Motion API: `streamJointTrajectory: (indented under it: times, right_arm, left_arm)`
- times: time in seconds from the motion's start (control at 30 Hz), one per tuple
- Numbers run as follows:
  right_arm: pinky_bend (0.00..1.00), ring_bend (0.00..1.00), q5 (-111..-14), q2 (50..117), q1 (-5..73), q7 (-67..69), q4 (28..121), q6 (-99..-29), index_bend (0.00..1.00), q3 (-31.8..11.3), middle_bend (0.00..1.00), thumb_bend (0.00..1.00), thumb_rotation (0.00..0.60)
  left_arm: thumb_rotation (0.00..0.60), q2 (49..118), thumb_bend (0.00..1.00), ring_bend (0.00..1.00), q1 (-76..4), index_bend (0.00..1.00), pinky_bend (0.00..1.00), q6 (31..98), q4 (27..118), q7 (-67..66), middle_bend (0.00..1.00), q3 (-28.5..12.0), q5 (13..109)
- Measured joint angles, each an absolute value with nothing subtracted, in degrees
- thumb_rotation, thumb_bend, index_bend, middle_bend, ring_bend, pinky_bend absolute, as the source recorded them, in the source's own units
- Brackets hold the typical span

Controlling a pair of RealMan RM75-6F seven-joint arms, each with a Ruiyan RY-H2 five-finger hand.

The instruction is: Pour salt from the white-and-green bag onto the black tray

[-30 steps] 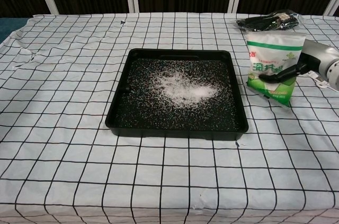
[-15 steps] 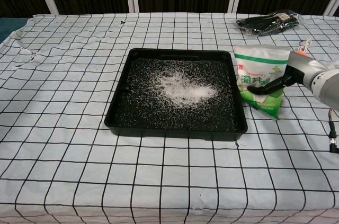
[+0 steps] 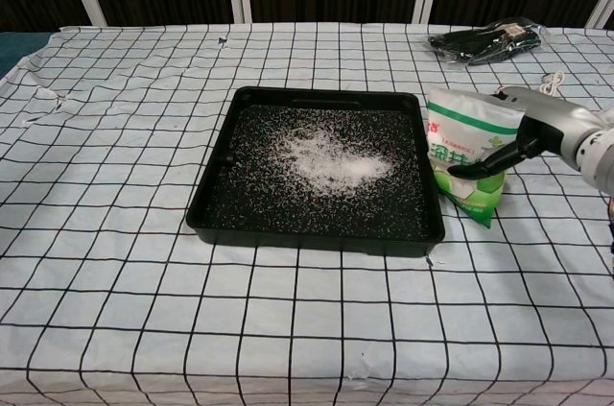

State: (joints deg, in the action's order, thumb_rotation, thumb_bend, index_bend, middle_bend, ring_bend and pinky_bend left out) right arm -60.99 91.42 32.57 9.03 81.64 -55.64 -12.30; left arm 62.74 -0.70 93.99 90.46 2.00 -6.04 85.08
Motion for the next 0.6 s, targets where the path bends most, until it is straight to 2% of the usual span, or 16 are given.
streamJointTrajectory:
  times: [0.6]
  right_arm:
    - [0.37, 0.25, -64.76, 88.57, 28.98, 5.25, 89.38, -59.78, 0.25, -9.39, 0.16, 0.17, 0.6]
  left_arm:
    - [0.6, 62.82, 0.3, 0.03, -0.58, 0.17, 0.12, 94.13, 90.7, 1.74, 0.09, -6.18, 84.85]
